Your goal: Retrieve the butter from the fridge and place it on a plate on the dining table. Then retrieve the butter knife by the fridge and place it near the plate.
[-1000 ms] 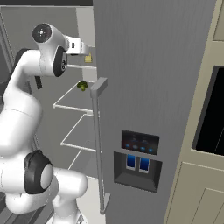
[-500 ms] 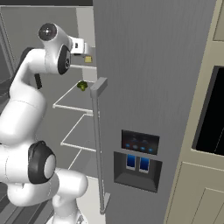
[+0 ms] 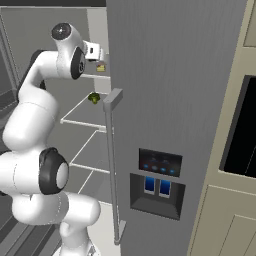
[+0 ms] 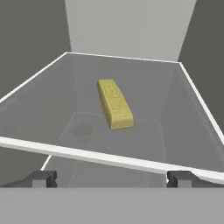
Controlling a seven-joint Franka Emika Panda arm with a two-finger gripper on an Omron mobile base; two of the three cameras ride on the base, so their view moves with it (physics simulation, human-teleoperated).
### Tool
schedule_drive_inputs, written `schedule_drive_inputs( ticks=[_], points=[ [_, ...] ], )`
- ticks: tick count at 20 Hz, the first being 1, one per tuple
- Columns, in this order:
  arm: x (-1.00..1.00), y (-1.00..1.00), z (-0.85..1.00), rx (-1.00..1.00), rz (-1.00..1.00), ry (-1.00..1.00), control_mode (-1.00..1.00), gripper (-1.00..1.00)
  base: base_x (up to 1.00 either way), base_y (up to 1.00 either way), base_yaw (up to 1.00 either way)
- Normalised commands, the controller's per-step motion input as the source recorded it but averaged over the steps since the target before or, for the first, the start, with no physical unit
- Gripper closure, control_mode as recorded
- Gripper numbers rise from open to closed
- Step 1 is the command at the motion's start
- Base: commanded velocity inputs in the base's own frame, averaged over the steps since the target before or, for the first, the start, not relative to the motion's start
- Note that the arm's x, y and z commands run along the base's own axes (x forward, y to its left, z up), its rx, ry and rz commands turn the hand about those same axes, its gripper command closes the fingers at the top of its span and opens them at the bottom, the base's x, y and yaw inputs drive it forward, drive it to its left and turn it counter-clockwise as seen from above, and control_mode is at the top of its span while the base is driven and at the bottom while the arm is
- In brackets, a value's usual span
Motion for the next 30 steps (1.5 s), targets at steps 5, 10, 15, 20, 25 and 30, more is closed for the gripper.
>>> schedule_drive_inputs(
  ticks=[5,10,15,20,25,30],
  points=[
    [0.35,0.00,0.00,-0.01,0.00,0.05,-1.00,-1.00,0.00,0.00,0.00],
    [0.30,0.00,-0.11,-0.01,0.00,0.02,-1.00,-1.00,0.00,0.00,0.00],
    [0.25,0.00,-0.17,0.00,0.01,0.00,-1.00,-1.00,0.00,0.00,0.00],
    [0.37,0.00,-0.11,-0.02,0.00,0.06,-1.00,-1.00,0.00,0.00,0.00],
    [0.35,0.00,0.00,-0.04,0.00,0.09,-1.00,-1.00,0.00,0.00,0.00],
    [0.34,0.00,-0.06,-0.02,0.00,0.09,-1.00,-1.00,0.00,0.00,0.00]
  ],
)
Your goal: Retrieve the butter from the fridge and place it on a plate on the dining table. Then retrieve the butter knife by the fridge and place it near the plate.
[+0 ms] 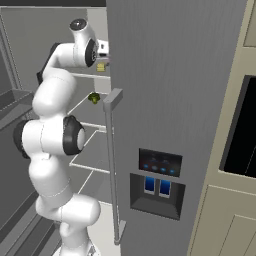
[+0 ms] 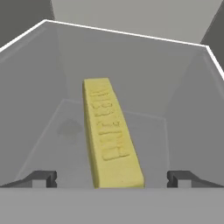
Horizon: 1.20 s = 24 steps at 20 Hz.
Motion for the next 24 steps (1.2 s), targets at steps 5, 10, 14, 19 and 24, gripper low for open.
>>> schedule_drive_inputs(
  ticks=[5,10,14,19,24],
  points=[
    [0.32,0.00,-0.16,-0.01,0.01,0.07,-1.00,-1.00,0.00,0.00,0.00],
    [0.35,0.00,-0.21,0.00,0.01,0.03,-1.00,-1.00,0.00,0.00,0.00],
    [0.24,0.00,-0.02,0.00,0.01,0.01,-1.00,-1.00,0.00,0.00,0.00],
    [0.12,0.00,-0.05,0.00,0.03,0.02,-1.00,-1.00,0.00,0.00,0.00],
    [0.01,0.01,-0.26,0.00,0.00,0.12,-1.00,1.00,0.00,0.00,0.00]
  ],
)
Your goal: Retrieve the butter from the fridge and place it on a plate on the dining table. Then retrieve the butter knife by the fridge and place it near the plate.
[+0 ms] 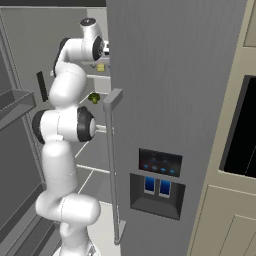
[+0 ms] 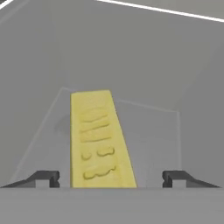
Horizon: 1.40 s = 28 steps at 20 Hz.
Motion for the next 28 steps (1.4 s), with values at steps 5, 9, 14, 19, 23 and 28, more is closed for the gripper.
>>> schedule_drive_inputs(
  ticks=[5,9,14,19,23,28],
  points=[
    [0.00,0.00,-0.25,0.00,0.00,0.11,-1.00,1.00,0.00,0.00,0.00],
    [0.00,0.00,-0.14,0.00,0.00,0.02,-1.00,1.00,0.00,0.00,0.00],
    [0.00,-0.01,-0.01,0.07,-0.02,-0.09,-1.00,1.00,0.00,0.00,0.00],
    [0.00,0.00,0.00,0.07,-0.04,-0.22,-1.00,1.00,0.00,0.00,0.00],
    [0.00,0.00,0.00,0.01,-0.05,-0.24,-1.00,1.00,0.00,0.00,0.00],
    [0.00,0.04,-0.01,0.00,-0.02,-0.23,-1.00,1.00,0.00,0.00,0.00]
  ],
)
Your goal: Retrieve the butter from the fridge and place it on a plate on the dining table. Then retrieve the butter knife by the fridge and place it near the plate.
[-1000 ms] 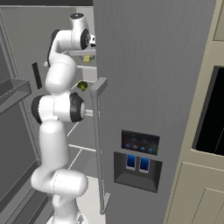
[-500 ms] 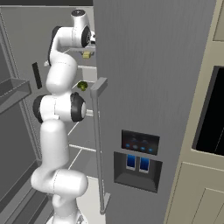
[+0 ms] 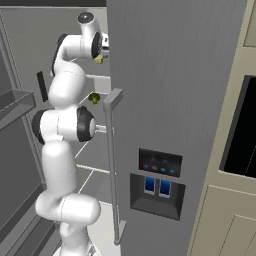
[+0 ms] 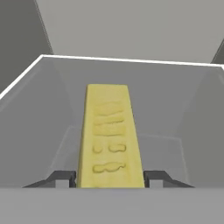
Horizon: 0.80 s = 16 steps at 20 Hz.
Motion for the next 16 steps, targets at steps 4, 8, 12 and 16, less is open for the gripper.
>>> schedule_drive_inputs(
  ticks=[4,8,12,16],
  points=[
    [-0.04,0.02,0.00,0.00,0.00,-0.19,-1.00,1.00,0.00,0.00,0.00],
    [-0.35,0.00,-0.03,0.00,-0.01,-0.08,-1.00,1.00,0.00,0.00,0.00],
    [-0.76,0.00,0.00,0.00,-0.03,-0.07,-1.00,1.00,0.00,0.00,0.00],
    [-1.00,0.00,0.00,0.00,-0.02,-0.01,-1.00,1.00,0.00,0.00,0.00]
  ],
)
